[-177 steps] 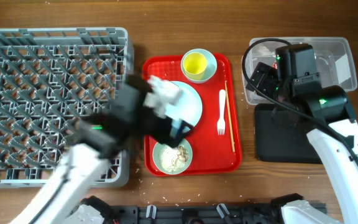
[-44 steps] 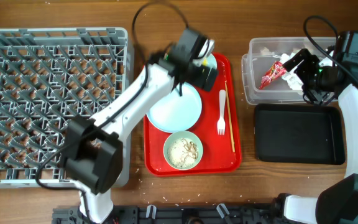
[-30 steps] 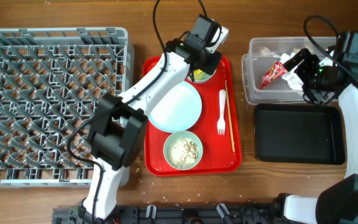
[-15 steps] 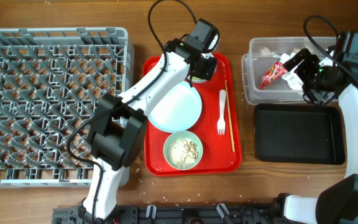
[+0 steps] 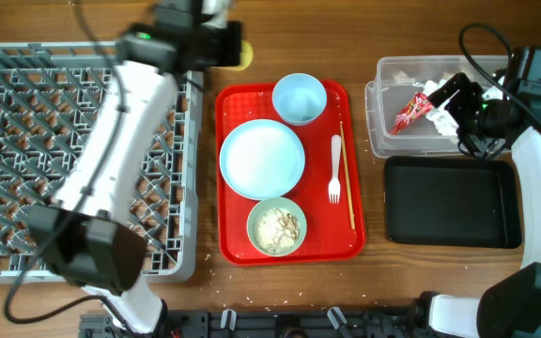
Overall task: Sort waste into correct bins and load items into the dishwasher rack
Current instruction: 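Lift the yellow cup with the left gripper into the dish rack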
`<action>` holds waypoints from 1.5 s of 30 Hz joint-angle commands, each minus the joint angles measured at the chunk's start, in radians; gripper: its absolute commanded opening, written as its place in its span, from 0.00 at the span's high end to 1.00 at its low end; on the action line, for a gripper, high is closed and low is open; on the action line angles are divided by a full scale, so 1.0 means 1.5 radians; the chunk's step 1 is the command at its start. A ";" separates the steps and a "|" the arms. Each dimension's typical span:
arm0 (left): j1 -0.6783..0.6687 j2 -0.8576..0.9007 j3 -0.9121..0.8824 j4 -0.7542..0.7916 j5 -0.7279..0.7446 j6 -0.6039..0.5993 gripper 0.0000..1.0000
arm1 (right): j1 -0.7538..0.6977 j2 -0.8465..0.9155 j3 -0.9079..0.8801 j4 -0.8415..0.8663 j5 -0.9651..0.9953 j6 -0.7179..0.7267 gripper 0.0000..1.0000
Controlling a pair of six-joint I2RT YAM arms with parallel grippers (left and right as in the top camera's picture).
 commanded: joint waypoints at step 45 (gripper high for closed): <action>0.681 -0.052 -0.387 0.023 0.266 -0.068 0.80 | 0.000 -0.007 0.006 0.004 0.007 0.004 0.00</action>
